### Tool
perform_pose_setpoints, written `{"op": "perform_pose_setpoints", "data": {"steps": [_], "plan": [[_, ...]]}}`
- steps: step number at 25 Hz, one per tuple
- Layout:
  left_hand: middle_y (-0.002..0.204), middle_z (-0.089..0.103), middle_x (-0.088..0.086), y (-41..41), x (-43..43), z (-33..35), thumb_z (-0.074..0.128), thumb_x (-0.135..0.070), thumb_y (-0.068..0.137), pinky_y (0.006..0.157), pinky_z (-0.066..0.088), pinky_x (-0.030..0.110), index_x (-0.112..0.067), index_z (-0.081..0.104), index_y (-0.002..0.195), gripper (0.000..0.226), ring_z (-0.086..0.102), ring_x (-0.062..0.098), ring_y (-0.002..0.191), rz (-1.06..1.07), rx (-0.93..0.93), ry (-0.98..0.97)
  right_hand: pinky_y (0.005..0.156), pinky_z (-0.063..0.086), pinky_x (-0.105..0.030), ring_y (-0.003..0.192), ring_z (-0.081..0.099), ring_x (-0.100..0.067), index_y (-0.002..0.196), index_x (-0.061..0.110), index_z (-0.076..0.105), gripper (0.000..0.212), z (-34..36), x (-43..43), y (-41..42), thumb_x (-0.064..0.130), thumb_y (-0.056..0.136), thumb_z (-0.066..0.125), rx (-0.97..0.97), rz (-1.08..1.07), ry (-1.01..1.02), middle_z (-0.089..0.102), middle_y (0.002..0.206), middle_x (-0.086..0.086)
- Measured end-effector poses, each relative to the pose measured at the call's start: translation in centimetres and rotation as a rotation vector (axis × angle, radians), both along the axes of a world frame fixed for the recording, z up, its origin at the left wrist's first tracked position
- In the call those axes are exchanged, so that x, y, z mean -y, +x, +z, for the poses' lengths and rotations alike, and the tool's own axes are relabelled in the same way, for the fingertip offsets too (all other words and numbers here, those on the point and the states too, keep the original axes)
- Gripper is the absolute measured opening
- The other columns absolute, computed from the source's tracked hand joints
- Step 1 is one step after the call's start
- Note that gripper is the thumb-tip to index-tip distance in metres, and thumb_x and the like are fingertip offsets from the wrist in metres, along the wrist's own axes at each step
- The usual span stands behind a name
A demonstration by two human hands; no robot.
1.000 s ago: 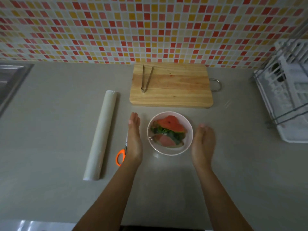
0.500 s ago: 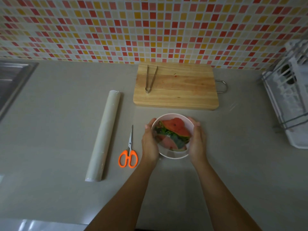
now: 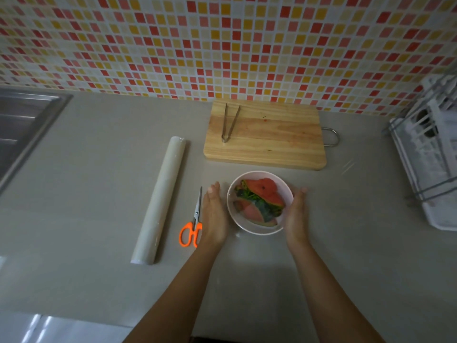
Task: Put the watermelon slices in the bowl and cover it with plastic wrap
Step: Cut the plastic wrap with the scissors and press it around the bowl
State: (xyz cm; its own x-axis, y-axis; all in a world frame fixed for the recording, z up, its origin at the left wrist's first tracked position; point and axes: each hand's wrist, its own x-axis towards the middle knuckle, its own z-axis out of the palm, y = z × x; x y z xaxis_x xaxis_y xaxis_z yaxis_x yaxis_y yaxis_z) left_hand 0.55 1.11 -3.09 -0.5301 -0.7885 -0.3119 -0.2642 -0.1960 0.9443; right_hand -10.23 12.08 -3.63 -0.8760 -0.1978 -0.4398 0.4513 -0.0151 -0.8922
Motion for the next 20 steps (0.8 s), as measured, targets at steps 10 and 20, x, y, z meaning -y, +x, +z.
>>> {"op": "perform_pose_setpoints", "data": {"steps": [10,20], "plan": [[0.100,0.069,0.006,-1.6,-0.5,-1.2,0.038,-0.031,0.100,0.091,0.049,0.040,-0.015,0.070,0.104,0.036,0.062,0.023,0.100,-0.025,-0.138,0.198,0.091,0.050,-0.048,0.101,0.064,-0.030,0.096,0.018,0.066,0.048,-1.6,0.4,-1.7,0.048,0.096,0.029,0.071,0.113,-0.041,0.067,0.106,-0.013],[0.098,0.074,0.013,-2.9,2.0,0.6,0.042,-0.038,0.097,0.087,0.054,0.038,-0.012,0.074,0.095,0.041,0.068,0.024,0.095,-0.161,-0.053,0.364,0.097,0.046,-0.047,0.109,0.058,-0.034,0.122,0.008,0.053,0.064,-1.5,0.1,-1.6,0.057,0.093,0.025,0.037,0.111,0.141,0.059,0.123,-0.020]]}}
